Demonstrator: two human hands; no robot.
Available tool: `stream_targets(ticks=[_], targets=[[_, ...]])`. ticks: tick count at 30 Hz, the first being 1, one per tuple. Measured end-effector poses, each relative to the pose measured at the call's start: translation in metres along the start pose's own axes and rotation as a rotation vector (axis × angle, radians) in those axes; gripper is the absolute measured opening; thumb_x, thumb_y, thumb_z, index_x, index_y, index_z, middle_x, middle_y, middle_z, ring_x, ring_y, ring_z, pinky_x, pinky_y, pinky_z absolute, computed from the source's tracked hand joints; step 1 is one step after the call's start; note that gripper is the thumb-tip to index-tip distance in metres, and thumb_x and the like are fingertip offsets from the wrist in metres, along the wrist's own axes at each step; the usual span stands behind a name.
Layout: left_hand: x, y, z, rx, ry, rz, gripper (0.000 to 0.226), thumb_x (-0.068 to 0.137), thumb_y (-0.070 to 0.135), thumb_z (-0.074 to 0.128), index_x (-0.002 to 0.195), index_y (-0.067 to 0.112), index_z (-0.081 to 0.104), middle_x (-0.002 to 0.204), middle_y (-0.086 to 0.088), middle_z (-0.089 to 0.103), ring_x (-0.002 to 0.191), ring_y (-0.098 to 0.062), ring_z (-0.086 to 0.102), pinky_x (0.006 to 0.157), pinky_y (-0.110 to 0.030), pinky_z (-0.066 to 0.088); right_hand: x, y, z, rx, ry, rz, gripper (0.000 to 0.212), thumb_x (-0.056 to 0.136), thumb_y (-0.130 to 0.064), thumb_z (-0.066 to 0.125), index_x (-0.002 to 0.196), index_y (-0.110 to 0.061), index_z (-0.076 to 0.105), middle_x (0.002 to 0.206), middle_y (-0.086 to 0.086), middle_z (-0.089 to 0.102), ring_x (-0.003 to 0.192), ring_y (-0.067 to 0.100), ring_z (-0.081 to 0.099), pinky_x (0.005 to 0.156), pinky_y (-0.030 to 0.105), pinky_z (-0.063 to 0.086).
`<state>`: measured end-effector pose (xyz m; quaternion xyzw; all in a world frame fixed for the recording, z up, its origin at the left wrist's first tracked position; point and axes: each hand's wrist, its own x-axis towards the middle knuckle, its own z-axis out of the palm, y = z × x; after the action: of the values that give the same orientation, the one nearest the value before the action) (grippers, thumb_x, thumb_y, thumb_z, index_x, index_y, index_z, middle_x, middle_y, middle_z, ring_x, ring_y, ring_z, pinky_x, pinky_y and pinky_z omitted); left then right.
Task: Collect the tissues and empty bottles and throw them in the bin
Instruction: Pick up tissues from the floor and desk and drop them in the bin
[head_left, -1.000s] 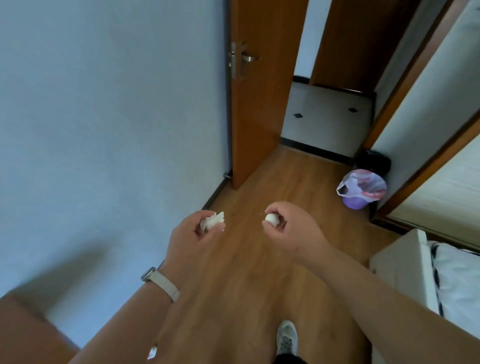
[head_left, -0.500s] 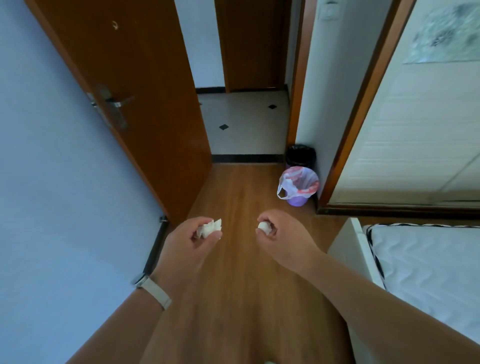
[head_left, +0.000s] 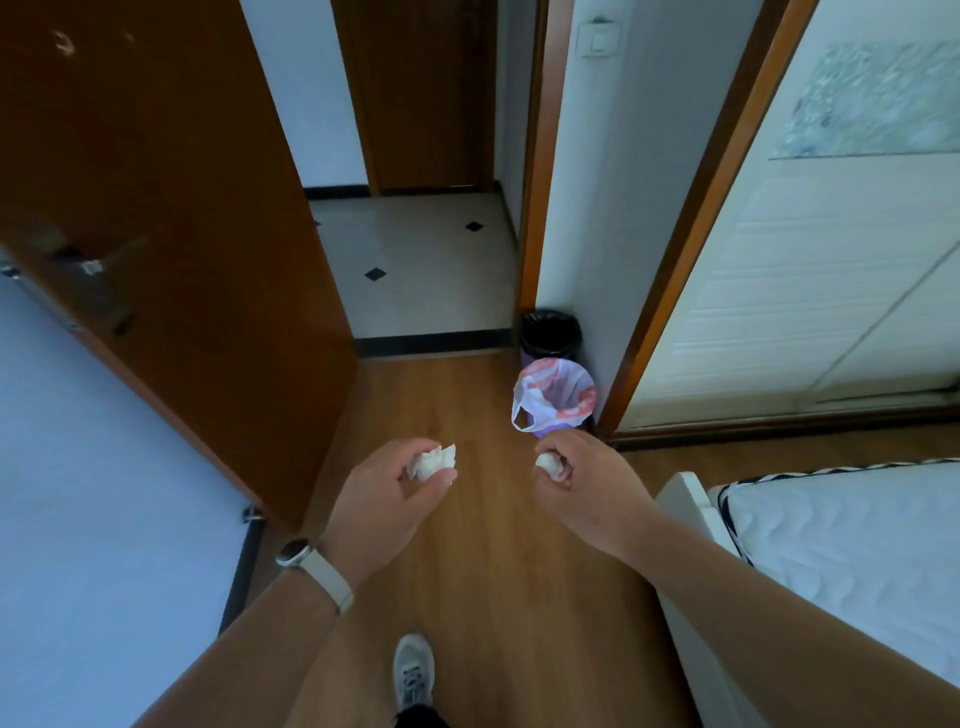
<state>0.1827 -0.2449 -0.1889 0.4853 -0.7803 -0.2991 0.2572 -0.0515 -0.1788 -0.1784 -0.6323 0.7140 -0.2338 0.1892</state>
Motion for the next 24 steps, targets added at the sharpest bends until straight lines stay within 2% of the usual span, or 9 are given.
stream_targets(ticks=[4, 7, 9, 13, 16, 18, 20, 22, 24], targets=[[0.067, -0.041, -0.031, -0.038, -0.02, 0.059, 0.032, 0.087, 0.045, 0.064, 0.114, 0.028, 0.064, 0.101, 0.021, 0.062, 0.092, 0.002, 0.059, 0.078, -0.023, 0.052, 0.064, -0.025, 0.014, -0.03, -0.007, 0.08, 0.013, 0.092, -0.034, 0.059, 0.104, -0.03, 0.058, 0.095, -0.017, 0.057, 0.078, 0.003, 0.056, 0.066, 0.005, 0.037], [0.118, -0.07, -0.052, -0.057, -0.072, 0.101, 0.038, 0.087, 0.055, 0.057, 0.118, 0.032, 0.06, 0.103, 0.022, 0.062, 0.093, 0.002, 0.059, 0.079, -0.028, 0.055, 0.108, -0.043, 0.018, -0.037, 0.008, 0.125, 0.022, 0.092, -0.027, 0.057, 0.113, -0.023, 0.059, 0.105, -0.01, 0.055, 0.089, 0.001, 0.048, 0.075, 0.016, 0.038], [0.15, -0.084, -0.061, -0.056, -0.11, 0.117, 0.04, 0.087, 0.059, 0.053, 0.119, 0.034, 0.059, 0.103, 0.023, 0.061, 0.094, 0.002, 0.059, 0.08, -0.029, 0.056, 0.132, -0.051, 0.022, -0.055, 0.039, 0.146, 0.021, 0.092, -0.03, 0.058, 0.113, -0.025, 0.058, 0.101, -0.012, 0.056, 0.086, 0.003, 0.053, 0.074, 0.015, 0.041], [0.194, -0.096, -0.065, -0.125, -0.132, 0.155, 0.034, 0.088, 0.052, 0.058, 0.115, 0.033, 0.061, 0.101, 0.021, 0.063, 0.093, 0.002, 0.06, 0.078, -0.031, 0.056, 0.161, -0.048, 0.034, -0.108, 0.063, 0.189, 0.016, 0.091, -0.036, 0.061, 0.106, -0.033, 0.055, 0.09, -0.02, 0.058, 0.075, 0.0, 0.059, 0.066, 0.008, 0.042], [0.224, -0.1, -0.065, -0.162, -0.184, 0.167, 0.043, 0.083, 0.06, 0.055, 0.114, 0.033, 0.063, 0.101, 0.02, 0.065, 0.094, 0.0, 0.061, 0.078, -0.033, 0.056, 0.184, -0.036, 0.031, -0.034, 0.106, 0.21, 0.02, 0.091, -0.02, 0.063, 0.11, -0.024, 0.058, 0.096, -0.015, 0.053, 0.081, -0.004, 0.055, 0.076, 0.02, 0.043], [0.247, -0.103, -0.062, -0.183, -0.206, 0.184, 0.046, 0.081, 0.062, 0.055, 0.113, 0.031, 0.064, 0.101, 0.018, 0.065, 0.093, -0.001, 0.062, 0.078, -0.035, 0.056, 0.201, -0.033, 0.023, -0.08, 0.121, 0.271, 0.023, 0.09, -0.025, 0.06, 0.113, -0.024, 0.059, 0.101, -0.015, 0.051, 0.088, -0.001, 0.049, 0.079, 0.022, 0.041], [0.271, -0.104, -0.056, -0.198, -0.211, 0.199, 0.043, 0.081, 0.059, 0.056, 0.11, 0.028, 0.065, 0.099, 0.016, 0.066, 0.092, -0.003, 0.062, 0.078, -0.034, 0.055, 0.216, -0.027, 0.02, -0.094, 0.159, 0.278, 0.022, 0.089, -0.028, 0.061, 0.111, -0.023, 0.06, 0.102, -0.012, 0.057, 0.087, 0.004, 0.053, 0.075, 0.02, 0.043], [0.294, -0.103, -0.048, -0.192, -0.207, 0.225, 0.038, 0.083, 0.056, 0.058, 0.108, 0.028, 0.065, 0.098, 0.016, 0.065, 0.091, -0.005, 0.062, 0.077, -0.032, 0.055, 0.231, -0.017, 0.023, -0.109, 0.195, 0.245, 0.019, 0.088, -0.026, 0.065, 0.106, -0.021, 0.062, 0.096, -0.006, 0.065, 0.076, 0.008, 0.059, 0.065, 0.014, 0.043], [0.317, -0.101, -0.038, -0.186, -0.227, 0.232, 0.031, 0.085, 0.05, 0.062, 0.106, 0.028, 0.066, 0.097, 0.015, 0.065, 0.091, -0.006, 0.062, 0.077, -0.03, 0.054, 0.248, -0.003, 0.024, -0.1, 0.203, 0.269, 0.02, 0.089, -0.028, 0.065, 0.108, -0.022, 0.062, 0.098, -0.009, 0.064, 0.076, 0.007, 0.058, 0.062, 0.009, 0.041]])
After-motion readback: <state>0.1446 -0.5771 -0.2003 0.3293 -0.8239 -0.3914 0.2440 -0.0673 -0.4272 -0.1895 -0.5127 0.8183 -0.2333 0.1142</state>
